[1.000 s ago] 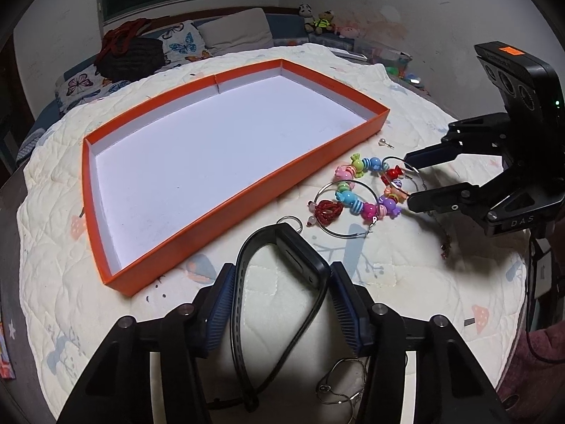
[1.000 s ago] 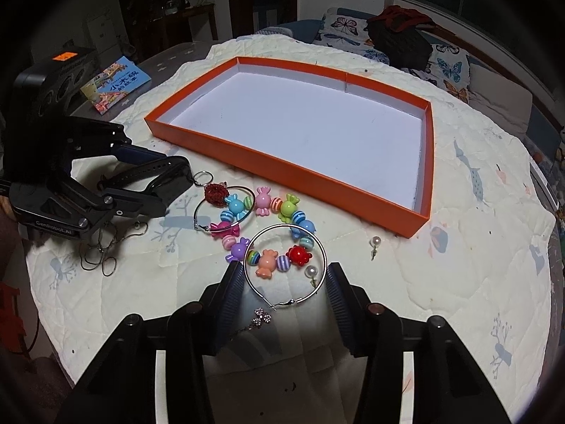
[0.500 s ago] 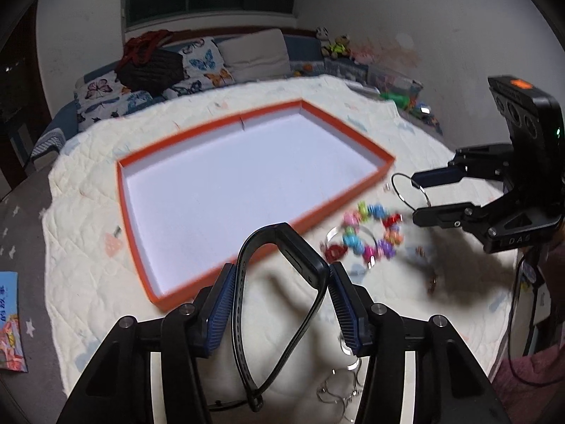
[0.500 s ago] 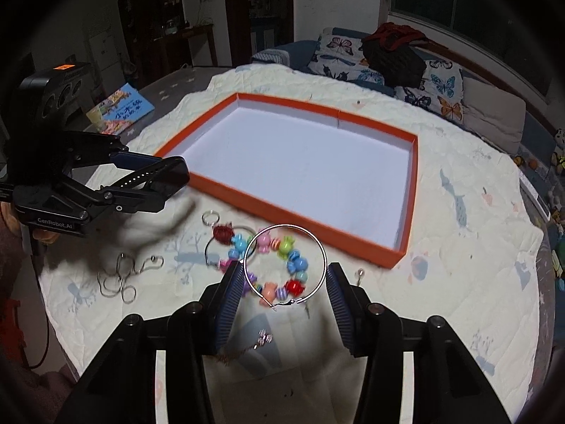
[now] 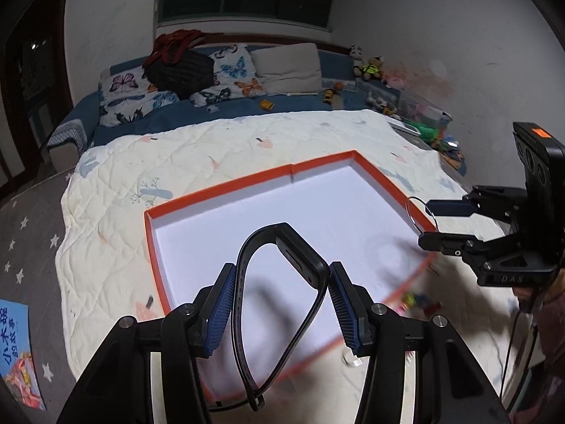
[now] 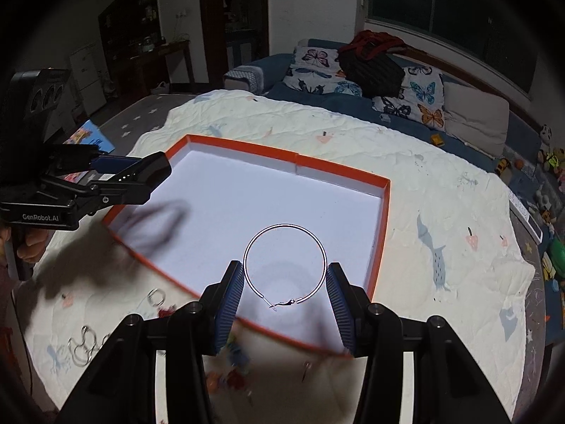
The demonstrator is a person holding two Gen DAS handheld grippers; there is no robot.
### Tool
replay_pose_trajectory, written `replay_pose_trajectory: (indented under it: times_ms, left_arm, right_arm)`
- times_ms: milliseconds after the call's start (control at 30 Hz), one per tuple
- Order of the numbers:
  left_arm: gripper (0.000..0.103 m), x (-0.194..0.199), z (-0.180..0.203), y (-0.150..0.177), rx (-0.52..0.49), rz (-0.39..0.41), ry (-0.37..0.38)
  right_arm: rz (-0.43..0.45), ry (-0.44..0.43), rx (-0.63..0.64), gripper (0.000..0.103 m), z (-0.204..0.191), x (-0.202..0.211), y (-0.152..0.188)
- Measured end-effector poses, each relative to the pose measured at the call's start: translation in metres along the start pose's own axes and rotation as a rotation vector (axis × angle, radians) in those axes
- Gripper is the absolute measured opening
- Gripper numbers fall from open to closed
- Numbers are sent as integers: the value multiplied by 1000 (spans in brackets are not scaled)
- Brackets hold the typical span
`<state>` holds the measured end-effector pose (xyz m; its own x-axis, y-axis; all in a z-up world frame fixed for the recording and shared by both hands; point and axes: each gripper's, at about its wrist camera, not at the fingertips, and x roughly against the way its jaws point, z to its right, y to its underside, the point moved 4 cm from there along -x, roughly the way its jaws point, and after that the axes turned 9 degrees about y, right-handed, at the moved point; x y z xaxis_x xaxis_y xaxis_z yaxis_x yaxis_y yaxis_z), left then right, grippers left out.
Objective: Organize jewelry
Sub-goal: 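Carry the watch band and hoop into the orange tray while both tools open to release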
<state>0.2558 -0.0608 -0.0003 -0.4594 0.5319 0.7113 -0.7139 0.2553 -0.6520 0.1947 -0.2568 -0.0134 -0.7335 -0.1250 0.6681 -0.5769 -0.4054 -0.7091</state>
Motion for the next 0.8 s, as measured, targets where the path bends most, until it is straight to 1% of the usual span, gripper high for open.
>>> replay_pose_trajectory:
  times_ms: [133, 300, 600, 767, 800]
  left_arm:
    - [56, -24, -13, -10, 12, -27, -41]
    - [56, -53, -31, -11, 45, -68, -55]
    - [57, -81, -45, -3, 65, -106, -60]
    - [63, -89, -47, -1, 74, -120, -67]
    - [66, -90, -48, -1, 76, -120, -68]
  right_arm:
    - [-35, 2, -17, 54, 6, -25, -6]
    - [-71, 17, -12, 53, 9, -49, -9]
    - [-95, 8, -9, 54, 7, -62, -12]
    - [-101, 6, -2, 54, 5, -65, -12]
    - [-101, 9, 0, 54, 4, -65, -12]
